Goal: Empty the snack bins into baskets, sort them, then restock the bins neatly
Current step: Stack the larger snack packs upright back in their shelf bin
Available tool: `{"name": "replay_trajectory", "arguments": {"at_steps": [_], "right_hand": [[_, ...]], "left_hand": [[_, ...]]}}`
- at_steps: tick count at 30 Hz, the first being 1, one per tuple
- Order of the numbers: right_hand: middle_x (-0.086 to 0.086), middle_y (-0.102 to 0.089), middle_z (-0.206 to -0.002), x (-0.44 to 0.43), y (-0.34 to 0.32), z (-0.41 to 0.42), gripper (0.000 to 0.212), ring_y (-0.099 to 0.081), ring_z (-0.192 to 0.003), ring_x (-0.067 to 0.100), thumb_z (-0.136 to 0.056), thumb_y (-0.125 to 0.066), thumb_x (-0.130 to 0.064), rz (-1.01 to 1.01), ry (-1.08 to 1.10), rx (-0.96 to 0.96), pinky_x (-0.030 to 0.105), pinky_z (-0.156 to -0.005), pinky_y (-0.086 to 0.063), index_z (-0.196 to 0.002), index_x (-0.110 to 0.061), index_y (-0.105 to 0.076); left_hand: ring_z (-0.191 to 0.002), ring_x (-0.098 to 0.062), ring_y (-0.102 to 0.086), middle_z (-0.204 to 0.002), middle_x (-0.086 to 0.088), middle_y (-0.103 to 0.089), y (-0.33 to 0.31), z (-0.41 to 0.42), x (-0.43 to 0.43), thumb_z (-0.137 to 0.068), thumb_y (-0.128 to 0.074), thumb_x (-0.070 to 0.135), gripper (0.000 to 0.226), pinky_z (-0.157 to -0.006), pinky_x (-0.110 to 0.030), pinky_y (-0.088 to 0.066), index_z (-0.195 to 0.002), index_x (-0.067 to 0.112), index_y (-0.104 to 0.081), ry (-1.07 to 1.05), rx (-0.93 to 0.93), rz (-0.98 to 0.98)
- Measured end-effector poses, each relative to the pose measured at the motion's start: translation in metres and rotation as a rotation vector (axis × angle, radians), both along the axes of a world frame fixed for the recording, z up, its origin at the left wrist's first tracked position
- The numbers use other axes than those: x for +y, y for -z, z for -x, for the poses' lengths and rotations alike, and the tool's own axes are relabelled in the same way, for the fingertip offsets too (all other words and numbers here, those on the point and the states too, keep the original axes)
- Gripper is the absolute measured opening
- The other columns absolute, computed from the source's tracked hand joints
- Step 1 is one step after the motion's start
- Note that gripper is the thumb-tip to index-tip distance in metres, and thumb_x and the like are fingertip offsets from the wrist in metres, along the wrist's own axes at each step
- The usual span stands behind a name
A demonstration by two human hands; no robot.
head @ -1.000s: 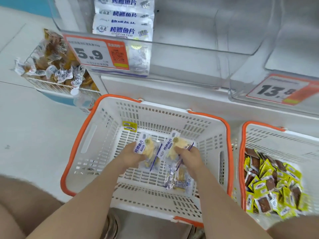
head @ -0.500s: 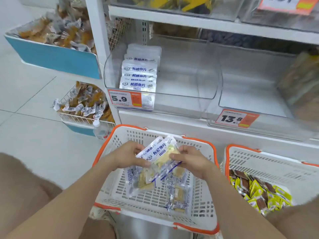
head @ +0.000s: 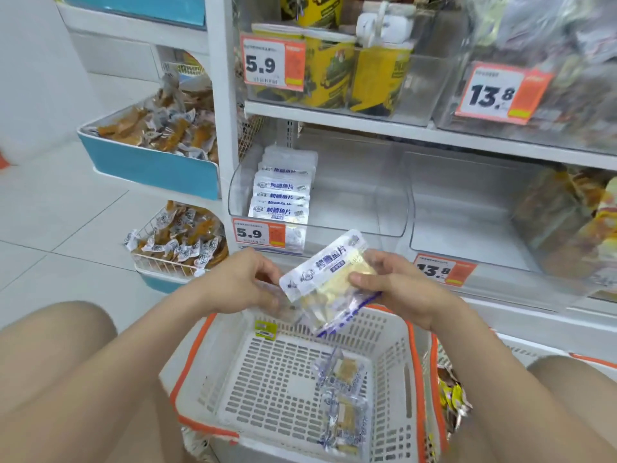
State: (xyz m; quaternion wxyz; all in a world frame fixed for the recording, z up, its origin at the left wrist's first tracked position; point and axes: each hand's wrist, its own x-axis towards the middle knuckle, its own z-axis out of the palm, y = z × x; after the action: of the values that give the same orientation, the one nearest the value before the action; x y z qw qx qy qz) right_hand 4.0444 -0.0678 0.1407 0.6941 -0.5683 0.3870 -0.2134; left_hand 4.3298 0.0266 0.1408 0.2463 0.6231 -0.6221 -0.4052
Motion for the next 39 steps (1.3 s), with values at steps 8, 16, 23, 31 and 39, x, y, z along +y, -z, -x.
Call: {"name": "replay_trajectory", "arguments": {"at_steps": [8,16,23,31,39], "right_hand": [[0.018,-0.074,-0.114,0.018,0.004,-0.018,0.044,-0.066,-0.088,0.027,-0.079,-0.083,-0.019,-0.299,0.280,-0.163,0.036,-0.078,-0.050,-0.119,-0.003,-0.071],[0.010,-0.070,-0.109,0.029,0.007,-0.026,0.033,-0.065,-0.117,0.036,-0.079,-0.075,-0.033,-0.511,0.353,-0.044,0.044,-0.089,-0.044,-0.108,-0.018,-0.073],[0.017,-0.073,-0.124,0.039,-0.007,-0.036,0.049,-0.074,-0.102,0.030,-0.093,-0.066,-0.024,-0.473,0.315,-0.281,0.037,-0.086,-0.061,-0.138,-0.005,-0.063],[-0.009,-0.063,-0.143,0.055,-0.020,-0.044,0.072,-0.063,-0.128,0.012,-0.102,-0.066,-0.020,0.307,0.210,-0.156,0.040,-0.111,-0.050,-0.153,-0.053,-0.026],[0.001,-0.071,-0.126,0.008,-0.065,-0.057,0.079,-0.071,-0.113,0.020,-0.095,-0.073,-0.004,0.443,0.058,-0.046,0.037,-0.088,-0.061,-0.152,-0.042,-0.034]], "left_hand": [[-0.098,-0.002,-0.067,-0.111,0.014,-0.074,0.004,0.021,0.004,-0.091,-0.081,0.018,0.011,-0.091,-0.030,-0.051,-0.094,0.028,-0.083,-0.108,0.176,0.076],[-0.107,-0.021,-0.067,-0.106,0.011,-0.069,-0.010,0.022,0.003,-0.090,-0.079,0.010,0.010,-0.104,-0.040,-0.052,-0.091,0.020,-0.081,-0.114,0.441,0.103],[-0.113,-0.046,-0.059,-0.122,-0.030,-0.058,-0.022,0.043,0.008,-0.088,-0.061,-0.002,0.026,-0.100,-0.056,-0.051,-0.108,0.011,-0.051,-0.005,1.172,0.001],[-0.131,-0.016,-0.060,-0.151,0.015,-0.049,-0.032,0.049,0.008,-0.086,-0.084,0.040,0.073,-0.108,-0.044,-0.049,-0.140,0.061,-0.040,-0.306,0.644,0.184],[-0.105,-0.027,-0.074,-0.119,-0.005,-0.074,-0.072,0.018,-0.016,-0.089,-0.082,0.015,0.054,-0.088,-0.056,-0.062,-0.132,0.035,-0.056,-0.254,0.409,0.386]]}}
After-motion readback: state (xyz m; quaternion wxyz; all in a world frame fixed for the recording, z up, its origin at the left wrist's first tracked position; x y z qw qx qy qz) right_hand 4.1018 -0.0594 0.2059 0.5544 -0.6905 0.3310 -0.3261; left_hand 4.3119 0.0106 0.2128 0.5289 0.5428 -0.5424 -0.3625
